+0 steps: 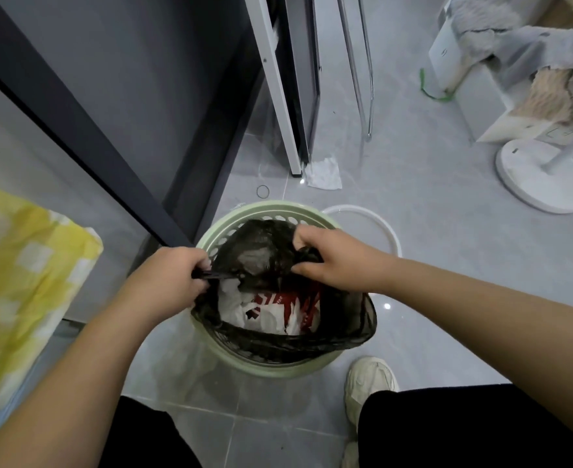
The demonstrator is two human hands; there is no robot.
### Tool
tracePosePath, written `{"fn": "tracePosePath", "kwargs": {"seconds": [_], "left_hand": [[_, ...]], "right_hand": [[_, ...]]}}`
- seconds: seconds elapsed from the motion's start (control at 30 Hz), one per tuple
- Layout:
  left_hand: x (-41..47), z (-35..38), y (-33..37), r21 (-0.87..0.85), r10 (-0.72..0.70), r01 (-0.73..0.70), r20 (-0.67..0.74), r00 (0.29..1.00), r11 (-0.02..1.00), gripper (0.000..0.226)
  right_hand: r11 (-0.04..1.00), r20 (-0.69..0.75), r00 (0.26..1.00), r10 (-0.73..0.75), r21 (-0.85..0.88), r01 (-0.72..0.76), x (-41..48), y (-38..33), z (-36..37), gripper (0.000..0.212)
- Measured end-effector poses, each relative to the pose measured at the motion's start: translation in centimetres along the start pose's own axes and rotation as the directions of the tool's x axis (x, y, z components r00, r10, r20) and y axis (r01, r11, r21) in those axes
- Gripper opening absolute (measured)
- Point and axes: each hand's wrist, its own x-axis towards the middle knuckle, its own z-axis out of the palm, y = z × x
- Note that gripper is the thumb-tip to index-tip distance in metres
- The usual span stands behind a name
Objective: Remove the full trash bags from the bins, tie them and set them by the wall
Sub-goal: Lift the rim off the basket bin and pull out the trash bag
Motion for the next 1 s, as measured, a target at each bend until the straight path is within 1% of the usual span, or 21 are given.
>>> {"fn": "tracePosePath", "kwargs": {"seconds": [0.1,0.13,0.23,0.27,0.33,0.43,0.5,0.57,0.6,0.63,0.7,0.73,0.77,0.8,0.83,0.9,0.93,1.0], "left_hand": [[0.0,0.0,0.6,-0.104,0.019,-0.022,-0.028,0.999,0.994,0.021],[0.0,-0.2,0.7,-0.134,0.017,-0.022,-0.035,0.999,0.991,0.02],[0.0,-0.7,1.2,-0.178,0.035,-0.045,-0.058,0.998,0.983,0.018],[-0.1,-0.9,1.2,-0.189,0.04,-0.05,-0.06,0.997,0.981,0.017],[-0.2,-1.1,1.2,-0.203,0.038,-0.05,-0.059,0.998,0.978,0.016],[-0.4,-1.3,0.8,-0.247,0.017,-0.03,-0.057,0.998,0.969,0.015],[-0.4,-1.3,0.5,-0.274,0.007,-0.026,-0.071,0.997,0.961,0.014],[-0.2,-1.2,0.2,-0.317,0.001,-0.025,-0.074,0.997,0.948,0.014],[0.0,-1.0,0.0,-0.369,-0.008,-0.018,-0.071,0.997,0.929,0.015],[0.1,-0.8,-0.3,-0.436,-0.027,-0.008,-0.075,0.997,0.9,0.016],[0.5,-0.7,-1.3,-0.572,-0.106,0.015,-0.127,0.986,0.82,0.014],[0.8,-0.6,-2.0,-0.609,-0.165,0.034,-0.161,0.973,0.793,0.013],[1.0,-0.6,-2.7,-0.606,-0.221,0.069,-0.179,0.959,0.792,0.014],[1.1,-0.5,-3.3,-0.578,-0.269,0.13,-0.161,0.949,0.806,0.016],[1.1,-0.3,-3.9,-0.551,-0.313,0.215,-0.091,0.945,0.806,0.017],[0.9,0.5,-4.4,-0.54,-0.373,0.384,0.136,0.918,0.749,0.011],[0.8,1.0,-4.5,-0.537,-0.38,0.435,0.217,0.899,0.723,0.012],[0.9,1.5,-4.5,-0.563,-0.372,0.457,0.266,0.889,0.689,0.015]], "right_hand": [[0.996,0.018,1.0,0.005,0.084,-0.007,1.1,-0.5,1.4,0.022],[0.992,0.036,0.999,0.015,0.122,-0.019,1.5,-0.7,1.8,0.025],[0.988,0.099,0.995,0.003,0.152,-0.018,2.7,-1.3,2.9,0.06],[0.989,0.114,0.993,-0.008,0.146,-0.009,3.3,-1.6,3.4,0.066],[0.988,0.122,0.992,-0.044,0.152,0.025,4.7,-2.1,4.5,0.071],[0.978,0.13,0.988,-0.079,0.201,0.052,6.3,-3.0,5.9,0.064],[0.971,0.143,0.986,-0.088,0.234,0.052,7.0,-3.5,6.4,0.048],[0.965,0.169,0.984,-0.047,0.264,0.0,7.6,-4.0,6.7,0.026],[0.963,0.18,0.983,-0.02,0.266,-0.029,7.9,-4.1,6.8,0.019],[0.963,0.181,0.984,0.003,0.263,-0.051,8.1,-4.3,6.9,0.015],[0.962,0.175,0.983,0.057,0.256,-0.101,8.3,-4.4,7.1,0.016],[0.957,0.174,0.981,0.088,0.26,-0.132,8.3,-4.4,7.2,0.018],[0.949,0.173,0.978,0.113,0.274,-0.158,8.1,-4.5,7.1,0.02],[0.939,0.173,0.976,0.132,0.294,-0.179,8.0,-4.5,7.1,0.02],[0.93,0.17,0.975,0.14,0.315,-0.189,7.9,-4.6,7.0,0.019],[0.92,0.153,0.977,0.151,0.341,-0.196,7.6,-4.8,6.7,0.018],[0.916,0.139,0.977,0.159,0.349,-0.199,7.5,-4.9,6.5,0.021],[0.911,0.106,0.979,0.176,0.359,-0.203,7.3,-4.8,6.1,0.03]]}}
